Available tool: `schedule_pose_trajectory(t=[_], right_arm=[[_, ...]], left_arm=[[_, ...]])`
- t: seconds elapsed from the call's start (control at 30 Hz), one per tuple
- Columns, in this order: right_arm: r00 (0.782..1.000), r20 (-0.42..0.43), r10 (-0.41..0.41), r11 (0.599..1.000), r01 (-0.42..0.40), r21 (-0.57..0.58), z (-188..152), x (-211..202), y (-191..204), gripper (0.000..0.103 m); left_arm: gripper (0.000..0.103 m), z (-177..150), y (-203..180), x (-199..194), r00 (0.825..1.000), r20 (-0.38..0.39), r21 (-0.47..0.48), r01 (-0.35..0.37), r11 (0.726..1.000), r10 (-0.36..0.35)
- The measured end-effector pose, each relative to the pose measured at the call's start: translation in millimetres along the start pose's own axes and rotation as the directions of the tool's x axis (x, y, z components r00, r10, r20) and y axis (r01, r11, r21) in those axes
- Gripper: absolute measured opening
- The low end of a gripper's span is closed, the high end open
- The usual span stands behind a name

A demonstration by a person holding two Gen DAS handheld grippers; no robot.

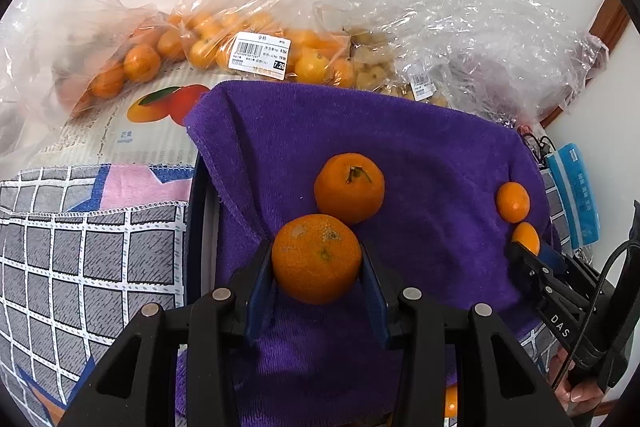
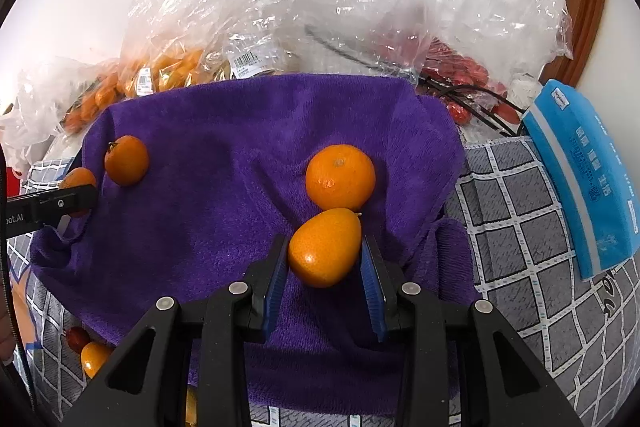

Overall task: Organize fruits
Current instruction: 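Open both tools to release the fruits onto the purple towel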

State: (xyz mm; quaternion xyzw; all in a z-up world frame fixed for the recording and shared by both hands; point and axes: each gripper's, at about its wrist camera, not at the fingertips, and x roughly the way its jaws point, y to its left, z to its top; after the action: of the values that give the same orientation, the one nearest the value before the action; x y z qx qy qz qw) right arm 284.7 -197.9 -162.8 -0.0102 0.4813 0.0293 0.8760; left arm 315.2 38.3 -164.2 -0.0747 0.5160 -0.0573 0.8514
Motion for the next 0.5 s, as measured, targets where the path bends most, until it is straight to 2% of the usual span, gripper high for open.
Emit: schedule_pose_trajectory(t=[0.5], right_arm=[[1.000,-0.011,0.003,1.000,-0.003,0.012,-0.6,2.1,-2.6,0.038]], left_arm=[[0.040,-5.6,-4.4,15.6,1.000,-0.025,0.016,-0.010,1.000,0.010]])
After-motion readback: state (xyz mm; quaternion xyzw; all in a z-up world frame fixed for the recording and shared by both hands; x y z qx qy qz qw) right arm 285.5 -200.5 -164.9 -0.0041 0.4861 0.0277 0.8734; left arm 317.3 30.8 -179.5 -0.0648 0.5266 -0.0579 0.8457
